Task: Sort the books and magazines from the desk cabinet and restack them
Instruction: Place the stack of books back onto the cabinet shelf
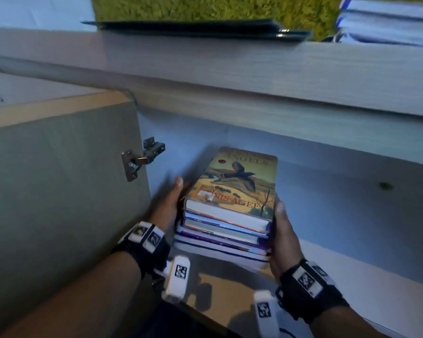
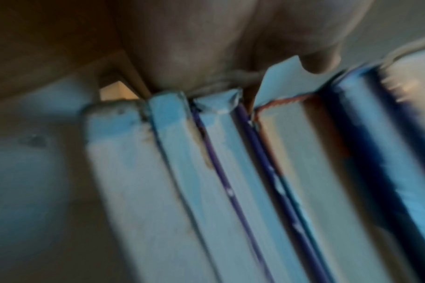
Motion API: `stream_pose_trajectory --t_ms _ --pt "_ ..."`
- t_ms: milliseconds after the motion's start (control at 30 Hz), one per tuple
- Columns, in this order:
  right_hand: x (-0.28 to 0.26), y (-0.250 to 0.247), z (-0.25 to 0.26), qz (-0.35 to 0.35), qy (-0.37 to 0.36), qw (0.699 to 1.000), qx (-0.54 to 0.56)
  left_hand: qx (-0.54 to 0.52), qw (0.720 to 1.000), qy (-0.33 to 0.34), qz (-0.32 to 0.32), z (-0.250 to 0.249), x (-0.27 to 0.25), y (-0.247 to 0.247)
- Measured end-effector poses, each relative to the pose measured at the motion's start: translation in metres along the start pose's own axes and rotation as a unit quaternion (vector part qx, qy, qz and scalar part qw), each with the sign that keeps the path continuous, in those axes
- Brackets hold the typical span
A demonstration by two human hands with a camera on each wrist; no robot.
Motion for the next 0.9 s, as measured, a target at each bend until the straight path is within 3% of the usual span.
stream_pose_trajectory --t_ms 200,333,433,567,767,900 --pt "-0.012 0.004 -0.017 0.022 -0.109 0.993 -0.046 0.011 0.985 0.145 -0.095 0.034 -0.030 0.001" --pt "-0.001 0.027 -0.014 -0.026 -0.084 0.995 -0.053 -0.002 0.979 0.147 -0.141 0.019 -0.008 -0.008" --pt "0.005 0.048 -0.010 -0.064 -0.056 0.994 -0.071 -0.013 0.968 0.186 -0.165 -0.004 0.000 -0.009" --pt "0.001 0.059 -0.009 -0.045 -0.042 0.994 -0.095 -0.055 0.976 0.163 -0.133 0.002 0.008 -0.008" --pt "-0.005 0.054 -0.018 0.013 -0.067 0.985 -0.156 -0.043 0.968 0.174 -0.174 0.012 0.016 -0.018" --pt "-0.004 0.053 -0.018 -0.023 -0.091 0.972 -0.215 0.009 0.960 0.200 -0.197 0.014 0.015 -0.019"
Point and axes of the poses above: each hand's wrist, its own x-axis towards the middle knuckle, its own y-axis out of the palm, z = x × y, the point moved 6 cm from there along x, towards the middle knuckle, and after that the axes turned 9 degrees about -z, right-handed, at the moved point
